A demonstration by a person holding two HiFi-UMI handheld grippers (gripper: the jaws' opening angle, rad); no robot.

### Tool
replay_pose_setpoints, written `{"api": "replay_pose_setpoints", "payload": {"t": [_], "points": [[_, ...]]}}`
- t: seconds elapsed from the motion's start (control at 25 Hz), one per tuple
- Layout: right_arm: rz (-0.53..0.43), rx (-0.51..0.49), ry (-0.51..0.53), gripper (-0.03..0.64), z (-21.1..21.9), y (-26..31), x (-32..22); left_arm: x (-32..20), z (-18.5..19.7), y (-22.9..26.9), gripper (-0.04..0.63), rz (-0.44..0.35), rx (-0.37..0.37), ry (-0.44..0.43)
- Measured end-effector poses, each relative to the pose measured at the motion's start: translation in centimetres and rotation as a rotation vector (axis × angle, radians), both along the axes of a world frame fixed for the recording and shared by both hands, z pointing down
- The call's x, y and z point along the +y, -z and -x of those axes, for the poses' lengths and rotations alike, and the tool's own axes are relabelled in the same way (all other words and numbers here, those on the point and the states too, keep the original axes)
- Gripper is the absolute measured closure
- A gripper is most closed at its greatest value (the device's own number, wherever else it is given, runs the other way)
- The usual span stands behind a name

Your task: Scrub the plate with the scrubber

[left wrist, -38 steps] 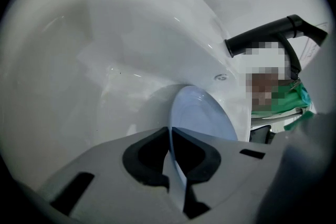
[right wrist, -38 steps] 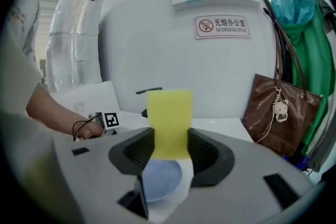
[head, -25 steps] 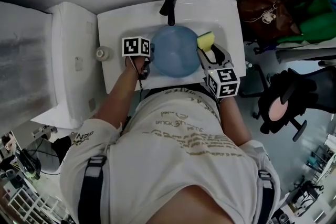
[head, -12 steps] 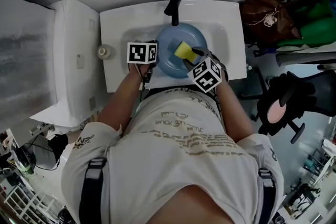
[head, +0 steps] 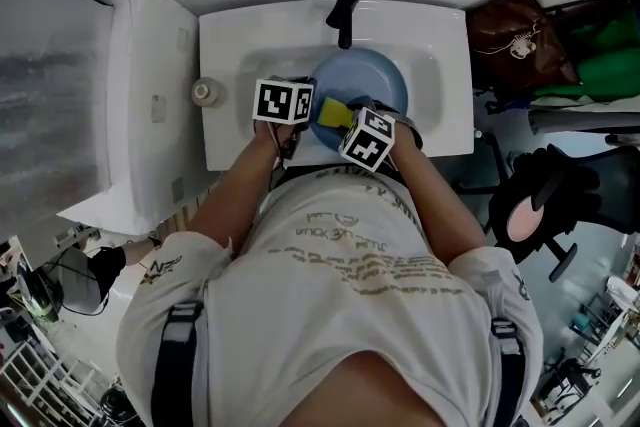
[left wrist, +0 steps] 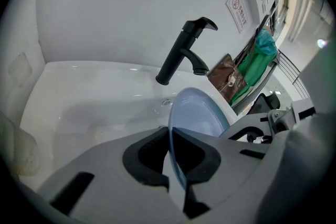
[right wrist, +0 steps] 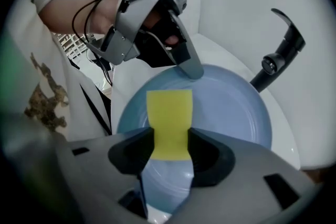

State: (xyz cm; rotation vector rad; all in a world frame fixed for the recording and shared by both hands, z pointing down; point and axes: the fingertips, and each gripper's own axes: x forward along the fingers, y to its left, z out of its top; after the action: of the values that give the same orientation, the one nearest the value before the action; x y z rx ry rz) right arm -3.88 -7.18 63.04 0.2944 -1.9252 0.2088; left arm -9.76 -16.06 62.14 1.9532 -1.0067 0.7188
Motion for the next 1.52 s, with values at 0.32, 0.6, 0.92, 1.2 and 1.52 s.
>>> {"api": "replay_pose_setpoints", "payload": {"t": [0.32,0.6,0.92,1.2,1.52], "points": [[0.016,-0.005,-0.054,0.411,0.6,0.4,-1.5,0.1,-0.3,1.0,0.561,-0.042,-0.001,-0.026],[0.029,-0.032,-0.143,0.410,0.9,1.2,-3.9,0.4,-0.3,1.4,0.561,-0.070,-0.019,-0.046],[-0.015,-0.070,-0.248,0.408,0.5,2.0,-6.7,1.0,-0.3,1.4,0.561,-0.097,0.000,-0.050],[-0.077,-0.043,-0.330,0.407,-2.1,2.1,-9.0,1.4,-0.4,1.6,0.561,-0.111,0.007,-0.058],[-0.126,0.007,-0.368,0.407,-4.6,1.9,-10.1,1.3,0.2,1.7,0.561,-0.115,0.006,-0.041]]}}
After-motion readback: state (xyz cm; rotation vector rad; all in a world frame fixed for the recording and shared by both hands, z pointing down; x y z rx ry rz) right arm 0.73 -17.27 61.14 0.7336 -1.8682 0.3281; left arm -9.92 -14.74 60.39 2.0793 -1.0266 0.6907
